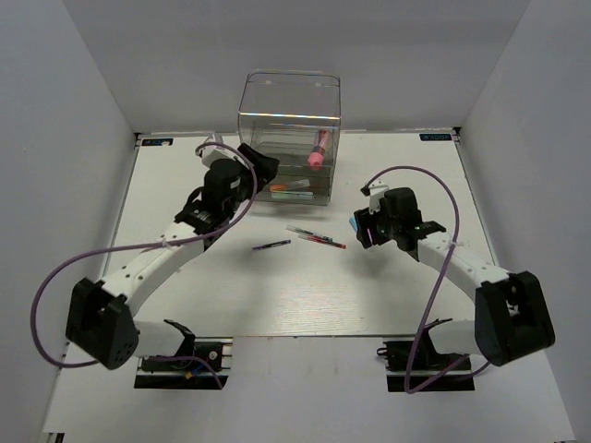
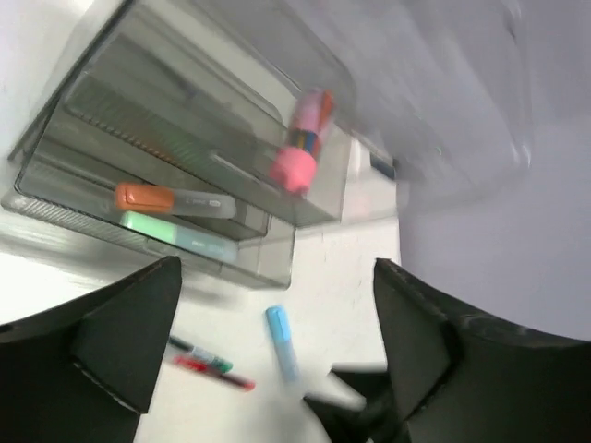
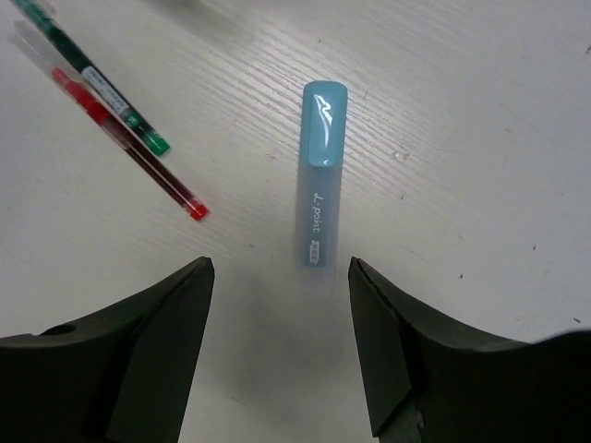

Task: Sort the stationery into containers
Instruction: Pick up the pen from the center of the board, then place the pen in the storage box, then close the drawer in the storage box, then open the drawer in the storage box.

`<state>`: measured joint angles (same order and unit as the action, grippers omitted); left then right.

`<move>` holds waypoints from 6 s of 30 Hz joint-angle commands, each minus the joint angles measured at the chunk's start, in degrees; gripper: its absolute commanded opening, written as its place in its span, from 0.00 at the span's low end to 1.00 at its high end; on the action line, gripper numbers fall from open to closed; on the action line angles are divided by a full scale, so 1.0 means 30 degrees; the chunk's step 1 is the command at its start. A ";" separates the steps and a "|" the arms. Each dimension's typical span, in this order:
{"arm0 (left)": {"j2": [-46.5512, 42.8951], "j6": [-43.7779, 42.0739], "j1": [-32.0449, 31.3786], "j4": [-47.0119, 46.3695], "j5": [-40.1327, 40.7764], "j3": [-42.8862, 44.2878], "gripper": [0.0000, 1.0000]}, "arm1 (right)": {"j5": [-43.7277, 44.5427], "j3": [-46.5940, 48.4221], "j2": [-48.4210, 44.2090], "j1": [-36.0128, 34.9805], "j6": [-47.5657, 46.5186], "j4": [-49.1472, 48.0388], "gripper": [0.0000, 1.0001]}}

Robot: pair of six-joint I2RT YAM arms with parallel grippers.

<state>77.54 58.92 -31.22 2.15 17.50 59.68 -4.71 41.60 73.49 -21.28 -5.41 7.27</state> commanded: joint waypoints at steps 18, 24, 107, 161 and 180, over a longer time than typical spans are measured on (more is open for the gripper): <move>-0.2586 -1.4746 0.0095 0.2388 -1.0080 -0.1319 0.99 | 0.1746 0.4208 0.8109 -0.0114 -0.1419 -0.0694 0.70; -0.1793 -1.4189 0.0095 0.2769 -1.0256 -0.0938 0.99 | -0.0157 0.4412 0.8752 0.0031 -0.1829 0.0651 0.34; -0.1471 -1.2871 0.0095 0.3296 -0.6770 -0.1290 0.62 | -0.8099 1.4960 1.0949 -0.4890 -1.5452 0.6162 0.00; -0.1998 -1.1992 0.0095 0.2944 -0.5070 -0.1847 0.76 | 0.4385 1.3644 1.3385 -0.4949 -1.2168 -0.4152 0.00; -0.1998 -1.1613 0.0095 0.2593 -0.5273 -0.2198 0.89 | 0.1775 0.7319 0.5806 -0.4892 -0.9069 -0.3939 0.46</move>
<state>74.11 23.16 -30.96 11.29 2.13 53.78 3.90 67.61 98.91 -36.34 -37.69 -3.22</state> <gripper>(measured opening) 0.872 0.247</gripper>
